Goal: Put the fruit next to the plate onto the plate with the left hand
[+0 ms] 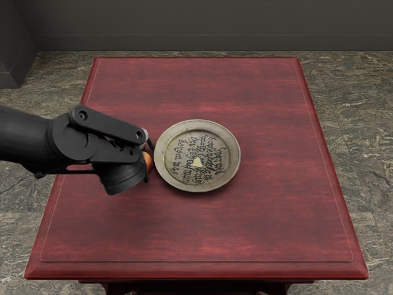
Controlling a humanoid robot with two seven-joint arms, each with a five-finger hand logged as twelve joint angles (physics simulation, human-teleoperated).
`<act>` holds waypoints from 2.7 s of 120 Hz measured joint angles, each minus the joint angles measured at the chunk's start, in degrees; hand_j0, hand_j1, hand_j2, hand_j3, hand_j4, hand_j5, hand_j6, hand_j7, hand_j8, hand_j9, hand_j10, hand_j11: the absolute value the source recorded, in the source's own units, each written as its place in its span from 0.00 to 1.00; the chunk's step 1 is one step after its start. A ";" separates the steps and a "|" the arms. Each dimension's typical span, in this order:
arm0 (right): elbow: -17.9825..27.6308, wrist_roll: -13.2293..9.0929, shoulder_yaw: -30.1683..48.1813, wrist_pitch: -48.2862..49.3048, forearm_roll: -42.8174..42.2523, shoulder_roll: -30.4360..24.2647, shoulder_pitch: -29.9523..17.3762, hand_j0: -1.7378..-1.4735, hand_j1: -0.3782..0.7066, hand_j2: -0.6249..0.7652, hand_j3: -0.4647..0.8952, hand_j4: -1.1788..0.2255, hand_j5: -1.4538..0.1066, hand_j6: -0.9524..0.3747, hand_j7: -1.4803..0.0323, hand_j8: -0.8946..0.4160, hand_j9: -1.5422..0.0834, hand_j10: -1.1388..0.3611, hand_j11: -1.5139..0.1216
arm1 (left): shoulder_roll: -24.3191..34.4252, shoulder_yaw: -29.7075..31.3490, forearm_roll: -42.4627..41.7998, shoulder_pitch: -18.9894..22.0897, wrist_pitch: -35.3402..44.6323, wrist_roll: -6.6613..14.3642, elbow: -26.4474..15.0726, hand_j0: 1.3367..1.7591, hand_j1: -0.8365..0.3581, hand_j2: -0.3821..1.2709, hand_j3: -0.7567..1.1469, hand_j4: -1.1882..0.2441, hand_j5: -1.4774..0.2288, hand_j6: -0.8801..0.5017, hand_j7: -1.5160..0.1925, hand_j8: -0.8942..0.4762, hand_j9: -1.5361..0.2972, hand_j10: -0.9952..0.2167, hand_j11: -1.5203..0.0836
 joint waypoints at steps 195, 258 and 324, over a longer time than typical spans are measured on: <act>0.00 0.02 0.00 0.10 0.00 0.00 0.33 0.30 0.07 0.44 0.34 0.81 0.90 0.69 0.95 0.65 0.92 0.74 0.90 | -5.55 5.73 -7.42 -21.60 -0.34 -0.07 -4.35 0.75 0.44 0.53 0.40 0.26 0.14 0.42 0.19 0.44 0.20 0.36 0.22; 0.00 0.03 0.00 0.10 0.00 0.00 0.35 0.30 0.07 0.44 0.34 0.81 0.90 0.69 0.95 0.66 0.92 0.74 0.90 | -7.13 -0.87 -10.67 -20.64 -0.15 -0.04 -1.56 0.75 0.42 0.59 0.40 0.31 0.23 0.35 0.28 0.36 0.27 0.29 0.31; 0.00 0.09 -0.01 0.09 0.00 0.00 0.35 0.30 0.07 0.44 0.34 0.81 0.90 0.69 0.95 0.66 0.92 0.74 0.90 | -7.13 -6.85 -9.40 -15.40 0.00 0.00 2.10 0.76 0.71 0.29 0.40 0.63 0.64 0.44 0.66 0.46 0.63 0.59 0.71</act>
